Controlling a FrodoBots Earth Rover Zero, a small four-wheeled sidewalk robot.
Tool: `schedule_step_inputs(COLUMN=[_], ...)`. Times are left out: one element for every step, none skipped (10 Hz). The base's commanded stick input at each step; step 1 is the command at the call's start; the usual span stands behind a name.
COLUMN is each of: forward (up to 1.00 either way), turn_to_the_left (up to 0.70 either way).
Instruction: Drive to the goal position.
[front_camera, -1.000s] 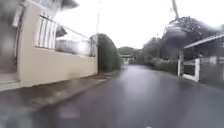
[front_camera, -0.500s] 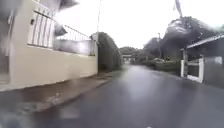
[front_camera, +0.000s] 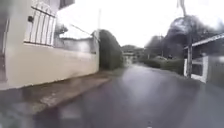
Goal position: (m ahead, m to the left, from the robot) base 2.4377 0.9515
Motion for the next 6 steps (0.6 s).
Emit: schedule_step_inputs(forward=[0.7,0.7,0.7,0.7,0.7,0.7], turn_to_the_left=[0.0,0.0,0.0,0.0,-0.06,-0.12])
